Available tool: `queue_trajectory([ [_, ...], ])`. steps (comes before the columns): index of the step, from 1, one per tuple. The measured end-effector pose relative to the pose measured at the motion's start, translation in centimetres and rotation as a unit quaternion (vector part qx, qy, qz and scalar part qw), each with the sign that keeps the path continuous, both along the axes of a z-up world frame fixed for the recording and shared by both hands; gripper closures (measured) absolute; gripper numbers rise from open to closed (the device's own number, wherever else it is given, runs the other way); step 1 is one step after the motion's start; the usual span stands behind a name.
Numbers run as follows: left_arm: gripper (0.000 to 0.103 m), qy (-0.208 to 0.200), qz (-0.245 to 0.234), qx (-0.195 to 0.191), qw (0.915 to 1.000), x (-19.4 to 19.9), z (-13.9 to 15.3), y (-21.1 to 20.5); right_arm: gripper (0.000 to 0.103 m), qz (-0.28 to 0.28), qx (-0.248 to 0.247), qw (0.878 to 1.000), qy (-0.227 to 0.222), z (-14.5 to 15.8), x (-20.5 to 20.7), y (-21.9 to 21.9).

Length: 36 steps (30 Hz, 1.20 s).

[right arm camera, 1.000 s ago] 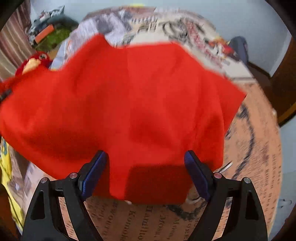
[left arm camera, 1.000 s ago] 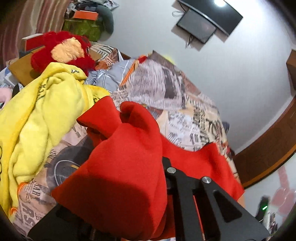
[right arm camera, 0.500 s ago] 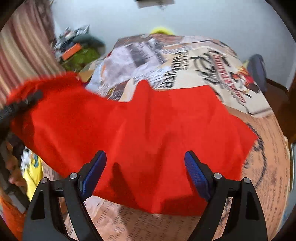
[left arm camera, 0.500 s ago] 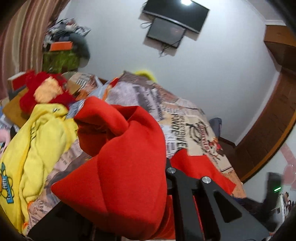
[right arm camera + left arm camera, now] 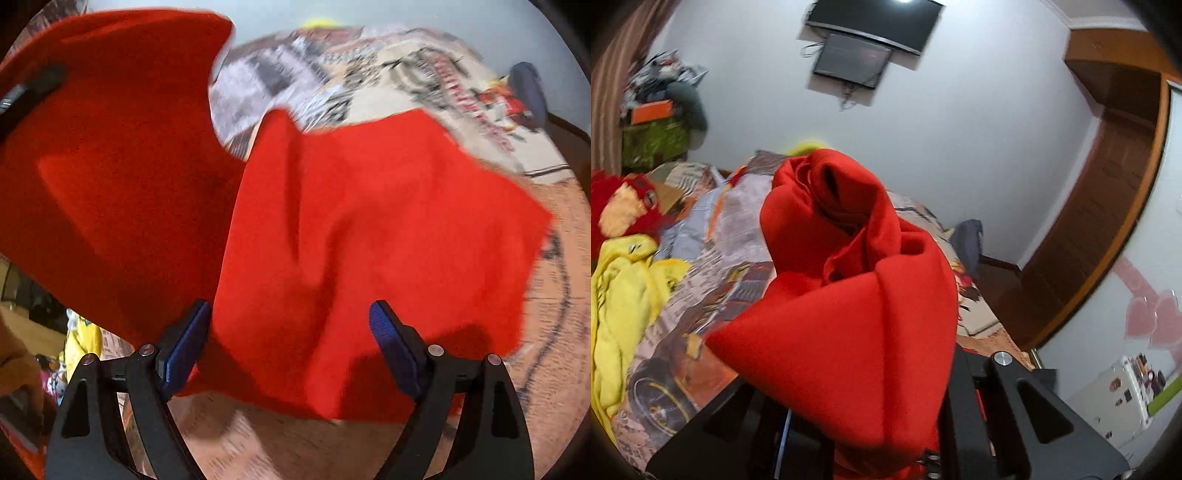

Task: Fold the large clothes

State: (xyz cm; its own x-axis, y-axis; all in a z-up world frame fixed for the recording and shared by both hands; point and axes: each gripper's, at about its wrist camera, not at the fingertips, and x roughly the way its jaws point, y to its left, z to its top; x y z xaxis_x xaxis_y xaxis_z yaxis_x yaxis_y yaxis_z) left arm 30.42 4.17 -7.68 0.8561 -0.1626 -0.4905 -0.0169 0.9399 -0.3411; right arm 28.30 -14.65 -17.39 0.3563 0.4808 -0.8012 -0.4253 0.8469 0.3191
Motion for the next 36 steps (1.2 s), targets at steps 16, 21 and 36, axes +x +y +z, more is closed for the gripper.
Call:
queue_trajectory([
  [16, 0.094, 0.157, -0.228, 0.091, 0.9565, 4.4, -9.7, -19.5, 0.018, -0.188, -0.031, 0.982, 0.002, -0.3, -2.8, -17.8],
  [21, 0.093, 0.240, -0.267, 0.107, 0.9270, 3.9, -14.2, -20.2, 0.018, -0.208, -0.029, 0.978, 0.003, 0.3, -3.8, -19.6],
  [36, 0.007, 0.123, -0.197, 0.123, 0.9650, -1.4, -5.0, -12.3, 0.018, -0.152, 0.023, 0.986, -0.060, 5.3, -3.3, -15.6],
])
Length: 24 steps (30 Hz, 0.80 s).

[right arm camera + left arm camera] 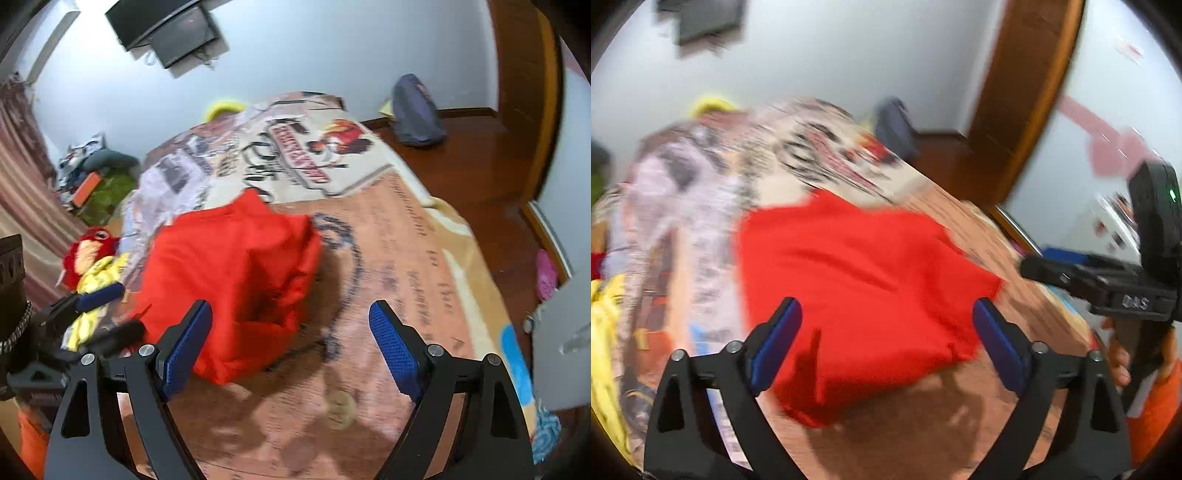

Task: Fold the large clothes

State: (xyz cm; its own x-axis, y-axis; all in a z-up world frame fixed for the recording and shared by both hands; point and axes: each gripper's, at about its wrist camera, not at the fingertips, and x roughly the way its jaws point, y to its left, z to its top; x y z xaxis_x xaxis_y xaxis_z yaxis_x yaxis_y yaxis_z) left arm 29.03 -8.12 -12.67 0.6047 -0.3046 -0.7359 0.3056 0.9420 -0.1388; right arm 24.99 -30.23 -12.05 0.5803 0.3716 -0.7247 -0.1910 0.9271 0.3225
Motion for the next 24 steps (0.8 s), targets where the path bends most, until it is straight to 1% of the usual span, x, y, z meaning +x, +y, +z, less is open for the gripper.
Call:
queue_trajectory([
  [1, 0.007, -0.007, 0.023, 0.018, 0.9995, 0.3, -0.2, 1.1, 0.018, 0.007, -0.004, 1.000, 0.002, -0.3, 0.4, 0.9],
  [2, 0.007, -0.003, 0.037, 0.033, 0.9987, 0.8, -0.6, 1.8, 0.018, 0.014, -0.007, 1.000, 0.006, -0.6, 0.8, 1.6],
  [4, 0.007, 0.024, 0.051, 0.053, 0.9969, 1.6, -2.2, 2.9, 0.018, 0.030, -0.005, 0.999, 0.015, -1.6, 1.4, 2.8],
  [7, 0.007, 0.076, 0.052, 0.070, 0.9933, 2.4, -5.5, 3.5, 0.018, 0.040, 0.001, 0.998, 0.048, -3.8, 2.4, 3.9],
  [8, 0.006, 0.085, 0.048, 0.063, 0.9933, 2.3, -6.6, 3.8, 0.018, 0.037, 0.000, 0.997, 0.062, -5.0, 2.7, 3.9],
  [10, 0.000, 0.088, 0.047, 0.036, 0.9944, 1.9, -7.9, 4.6, 0.018, 0.031, -0.010, 0.996, 0.085, -6.7, 3.0, 3.6],
  [12, 0.000, 0.094, 0.055, 0.008, 0.9940, 1.7, -8.5, 5.7, 0.018, 0.020, -0.039, 0.993, 0.109, -8.9, 3.3, 2.8],
  [13, 0.000, 0.097, 0.056, -0.004, 0.9937, 1.4, -8.7, 6.2, 0.018, 0.020, -0.042, 0.992, 0.121, -10.1, 3.4, 2.2],
  [15, 0.000, 0.103, 0.054, -0.014, 0.9932, 1.1, -9.4, 6.6, 0.018, 0.024, -0.029, 0.989, 0.146, -11.5, 3.3, 1.2],
  [17, 0.000, 0.103, 0.048, -0.011, 0.9934, 0.7, -9.7, 6.4, 0.019, 0.030, -0.030, 0.990, 0.137, -11.4, 2.7, 0.8],
  [21, 0.000, 0.092, 0.043, 0.011, 0.9948, 0.2, -9.3, 6.4, 0.019, 0.039, -0.064, 0.991, 0.112, -9.5, 1.8, 1.3],
  [24, 0.000, 0.095, 0.040, 0.023, 0.9945, -0.4, -8.8, 6.9, 0.019, 0.042, -0.068, 0.992, 0.095, -8.0, 1.6, 1.6],
])
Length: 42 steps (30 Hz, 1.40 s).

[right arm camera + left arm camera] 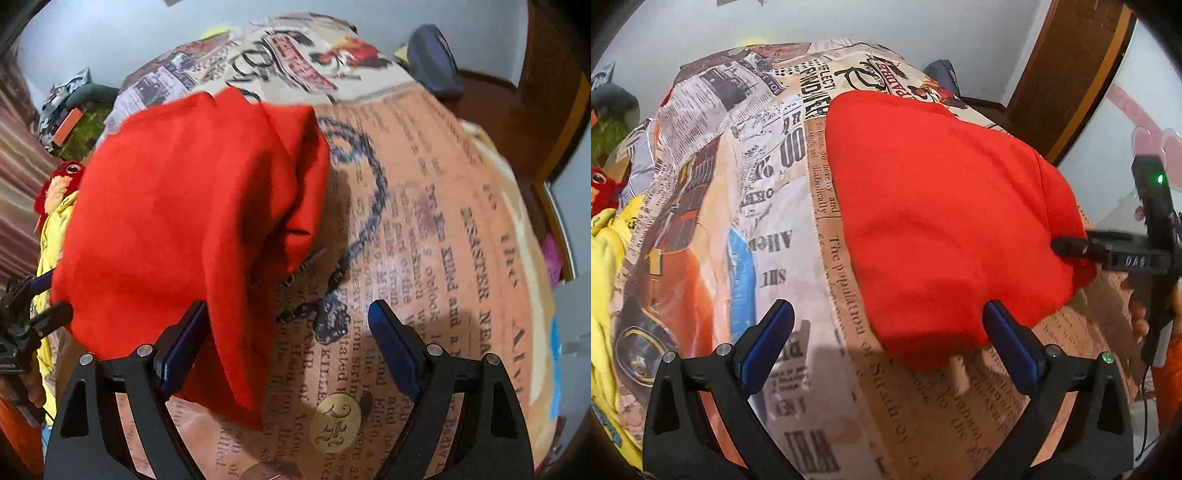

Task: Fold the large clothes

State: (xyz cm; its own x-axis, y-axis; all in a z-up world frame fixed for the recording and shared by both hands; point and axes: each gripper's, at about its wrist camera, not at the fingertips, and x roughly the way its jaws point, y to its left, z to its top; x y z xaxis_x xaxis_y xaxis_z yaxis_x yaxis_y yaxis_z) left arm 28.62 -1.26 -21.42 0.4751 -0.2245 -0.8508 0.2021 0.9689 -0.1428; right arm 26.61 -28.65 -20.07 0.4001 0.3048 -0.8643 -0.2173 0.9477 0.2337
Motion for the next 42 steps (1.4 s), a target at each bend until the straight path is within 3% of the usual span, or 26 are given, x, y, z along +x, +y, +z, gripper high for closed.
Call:
queue_trajectory([
  [6, 0.000, -0.030, 0.027, 0.012, 0.9991, -0.1, 2.6, 2.0, 0.017, -0.007, 0.051, 0.999, -0.010, 1.5, 1.6, -0.6],
  [11, 0.000, -0.033, 0.052, -0.040, 0.9973, 2.7, 4.0, 3.2, 0.017, -0.010, 0.079, 0.997, 0.014, 0.7, 3.7, 0.0],
  [15, 0.000, 0.010, 0.051, -0.103, 0.9933, 5.8, 2.4, 3.2, 0.017, 0.000, 0.088, 0.995, 0.042, -0.8, 5.0, 0.4],
  [21, 0.000, 0.101, 0.053, -0.192, 0.9748, 9.3, -2.7, 2.3, 0.017, 0.019, 0.124, 0.989, 0.082, -3.1, 7.0, 0.9],
  [29, 0.000, 0.159, 0.050, -0.297, 0.9402, 11.5, -6.2, 2.2, 0.018, 0.026, 0.199, 0.974, 0.108, -4.8, 8.7, 1.7],
  [32, 0.011, 0.164, 0.043, -0.328, 0.9293, 11.7, -6.7, 2.5, 0.028, 0.033, 0.202, 0.973, 0.103, -4.5, 8.5, 2.0],
  [33, 0.014, 0.165, 0.041, -0.332, 0.9277, 11.7, -6.7, 2.5, 0.037, 0.033, 0.205, 0.973, 0.103, -4.4, 8.4, 2.0],
  [35, 0.024, 0.156, 0.040, -0.329, 0.9305, 11.4, -6.3, 2.4, 0.047, 0.030, 0.203, 0.974, 0.099, -3.9, 8.3, 2.0],
  [37, 0.040, 0.136, 0.032, -0.309, 0.9407, 10.7, -5.1, 2.1, 0.064, 0.029, 0.198, 0.976, 0.087, -2.8, 7.7, 2.1],
  [40, 0.049, 0.110, 0.032, -0.295, 0.9485, 9.8, -3.2, 2.2, 0.071, 0.032, 0.209, 0.974, 0.083, -1.6, 7.3, 2.6],
  [42, 0.052, 0.099, 0.035, -0.296, 0.9494, 9.1, -2.0, 2.5, 0.073, 0.038, 0.206, 0.975, 0.074, -0.3, 6.7, 3.5],
])
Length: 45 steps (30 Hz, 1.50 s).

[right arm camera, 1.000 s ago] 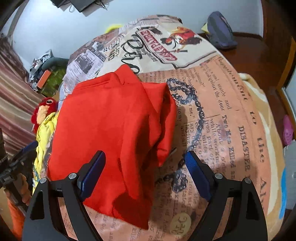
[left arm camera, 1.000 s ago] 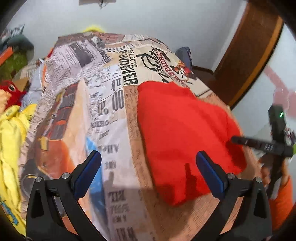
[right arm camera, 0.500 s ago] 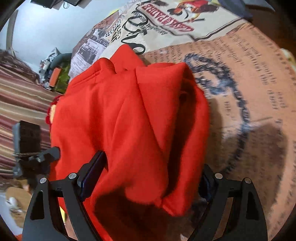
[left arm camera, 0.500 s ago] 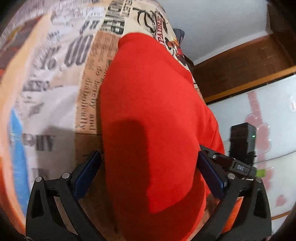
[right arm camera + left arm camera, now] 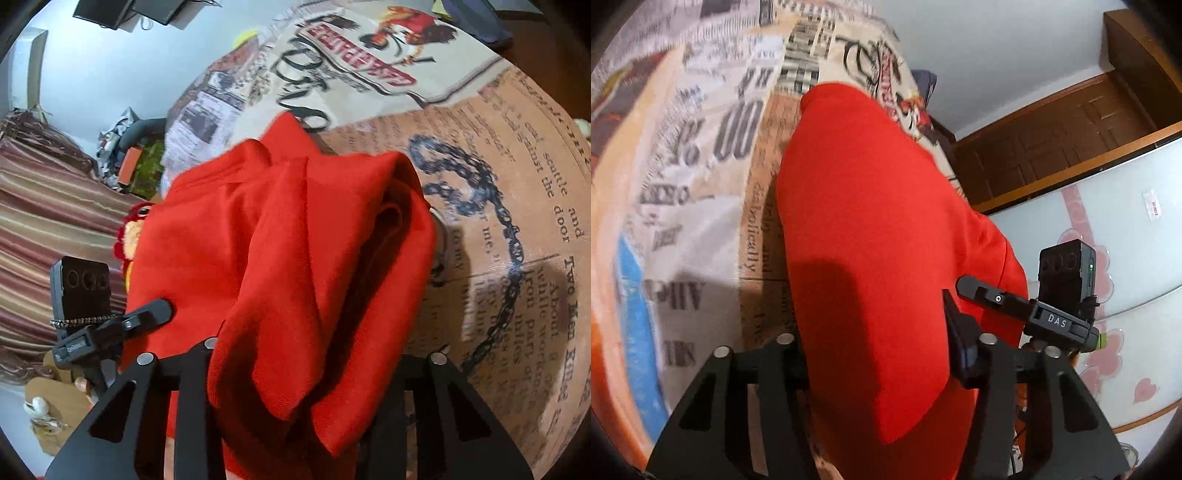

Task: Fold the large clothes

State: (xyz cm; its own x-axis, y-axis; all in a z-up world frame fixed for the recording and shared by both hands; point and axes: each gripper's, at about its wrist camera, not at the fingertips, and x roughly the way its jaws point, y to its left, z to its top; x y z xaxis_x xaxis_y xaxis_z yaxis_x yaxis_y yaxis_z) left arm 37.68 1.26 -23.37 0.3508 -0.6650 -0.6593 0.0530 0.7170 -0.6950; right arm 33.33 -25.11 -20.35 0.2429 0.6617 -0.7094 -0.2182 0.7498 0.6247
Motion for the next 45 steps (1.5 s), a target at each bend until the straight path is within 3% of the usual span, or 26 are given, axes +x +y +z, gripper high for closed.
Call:
queue_trajectory([
  [11, 0.053, -0.074, 0.027, 0.015, 0.9968, -3.4, 7.8, 6.6, 0.073, 0.032, -0.002, 0.997, -0.072, 6.5, -2.1, 6.3],
  [18, 0.053, -0.097, 0.048, 0.017, 0.9940, -3.9, 9.8, 13.0, 0.073, 0.053, 0.000, 0.995, -0.089, 8.1, -0.9, 12.4],
  [23, 0.053, -0.104, 0.063, 0.029, 0.9921, -3.5, 9.9, 17.5, 0.073, 0.070, -0.004, 0.993, -0.090, 7.5, 0.7, 17.1],
  [29, 0.053, -0.086, 0.084, 0.040, 0.9919, -1.3, 7.0, 22.6, 0.073, 0.078, -0.018, 0.994, -0.079, 4.9, 3.4, 22.6],
  [34, 0.053, -0.065, 0.104, 0.065, 0.9903, 1.0, 3.5, 25.9, 0.073, 0.083, -0.045, 0.993, -0.069, 0.9, 6.2, 27.2],
  [39, 0.053, -0.005, 0.123, 0.083, 0.9889, 3.5, -2.4, 29.1, 0.074, 0.088, -0.084, 0.992, -0.041, -4.2, 8.6, 30.9],
  [42, 0.048, 0.031, 0.129, 0.096, 0.9864, 3.7, -5.5, 30.5, 0.073, 0.074, -0.096, 0.993, -0.013, -6.2, 9.3, 32.1],
  [45, 0.041, 0.022, 0.136, 0.073, 0.9878, 2.6, -6.5, 32.1, 0.067, 0.084, -0.100, 0.991, -0.024, -6.3, 9.1, 32.3],
])
